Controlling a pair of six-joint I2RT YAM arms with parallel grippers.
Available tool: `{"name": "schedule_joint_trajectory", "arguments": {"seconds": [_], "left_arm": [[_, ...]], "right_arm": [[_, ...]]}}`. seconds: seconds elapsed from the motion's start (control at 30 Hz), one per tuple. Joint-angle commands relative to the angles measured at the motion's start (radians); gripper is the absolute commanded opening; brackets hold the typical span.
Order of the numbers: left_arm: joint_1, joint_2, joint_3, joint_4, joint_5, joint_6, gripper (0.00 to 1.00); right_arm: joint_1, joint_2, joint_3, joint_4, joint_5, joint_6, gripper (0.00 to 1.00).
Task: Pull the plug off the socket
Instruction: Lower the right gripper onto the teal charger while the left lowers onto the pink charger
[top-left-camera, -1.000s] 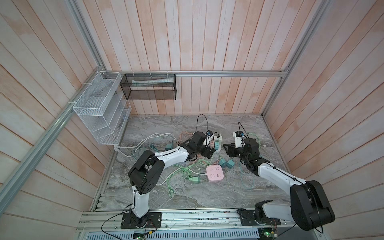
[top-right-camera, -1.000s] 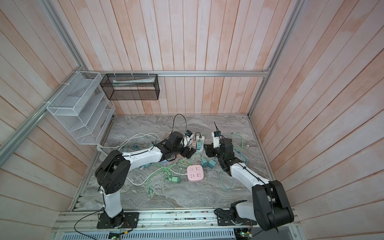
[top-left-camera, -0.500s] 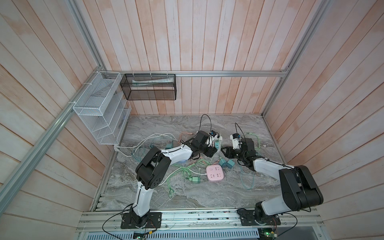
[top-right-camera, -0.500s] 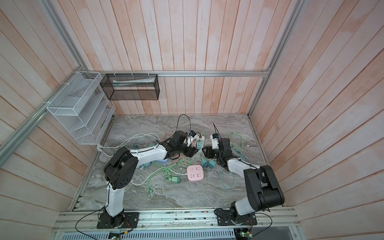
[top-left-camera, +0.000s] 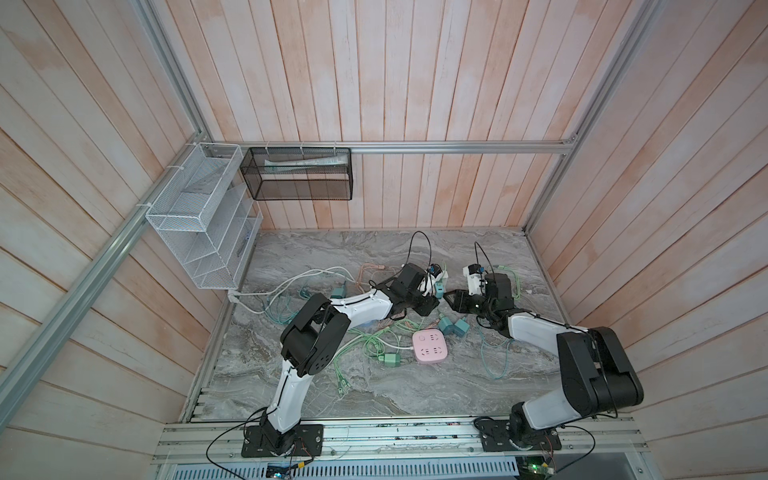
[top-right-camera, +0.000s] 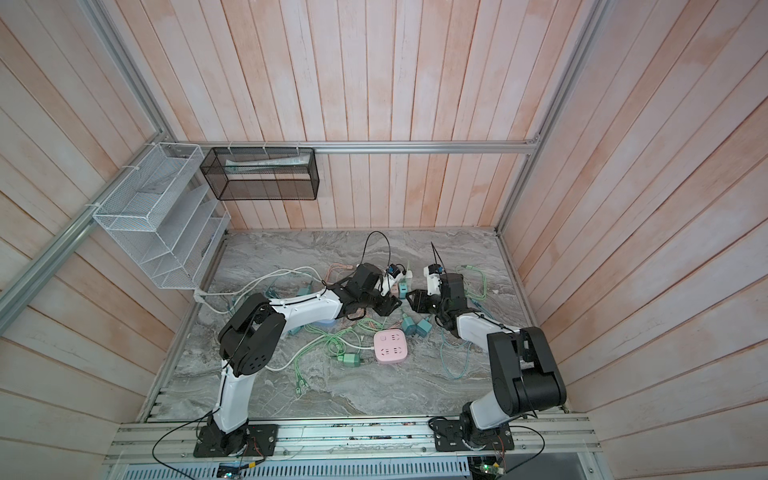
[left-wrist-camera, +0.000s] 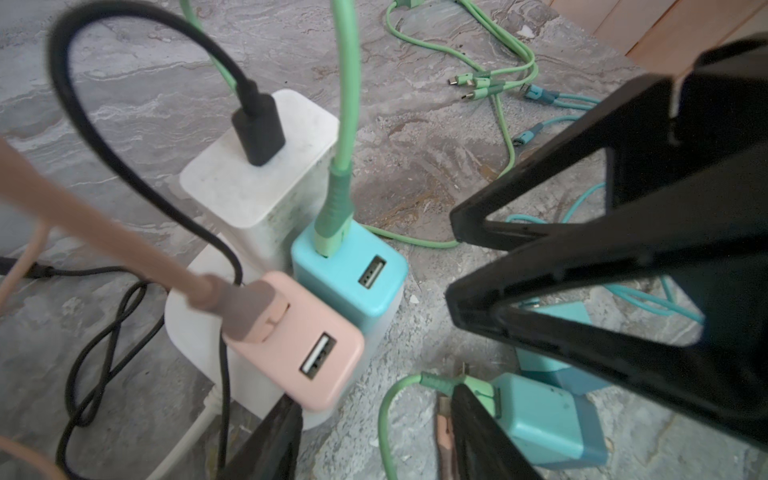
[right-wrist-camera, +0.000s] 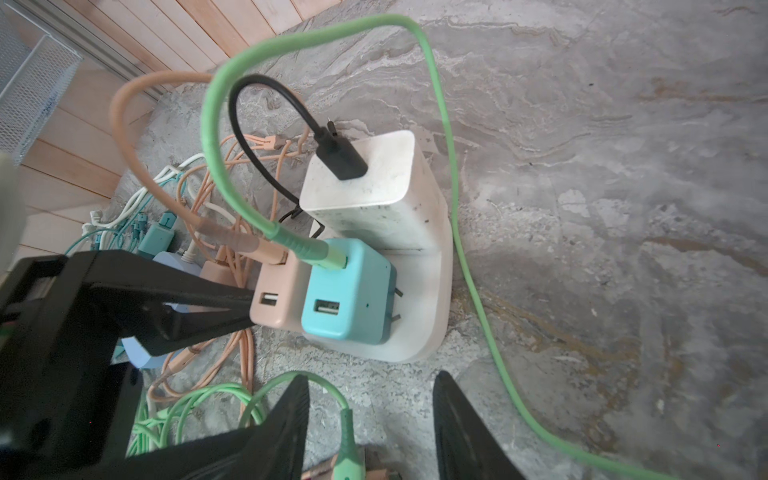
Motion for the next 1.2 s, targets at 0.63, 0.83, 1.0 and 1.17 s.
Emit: {"name": "schedule_joint_trajectory", "arguments": {"seconds": [0.63,0.83,1.0,1.17], "left_arm": [[0.01,-0.034,-0.04,0.049,-0.065,0.026,0.6],[0.036,0.002,-0.001,0.07,-0.026,0.055,0.6],[0.054,0.032,0.03,0.061,0.014,0.107,0.61],[0.069,0.05,0.039,0.069,0.057,0.151,0.61]], "right_arm": [[-0.039,0.044,0.035,0.044,-0.075,0.041,0.5],[-0.039,0.048,0.057,0.033,-0.087,0.033,0.5],[-0.04,0.062,0.08,0.017,-0.091,0.027,0.5],[-0.039,0.092,0.105,0.012,-0.108,0.03,0.5]]}}
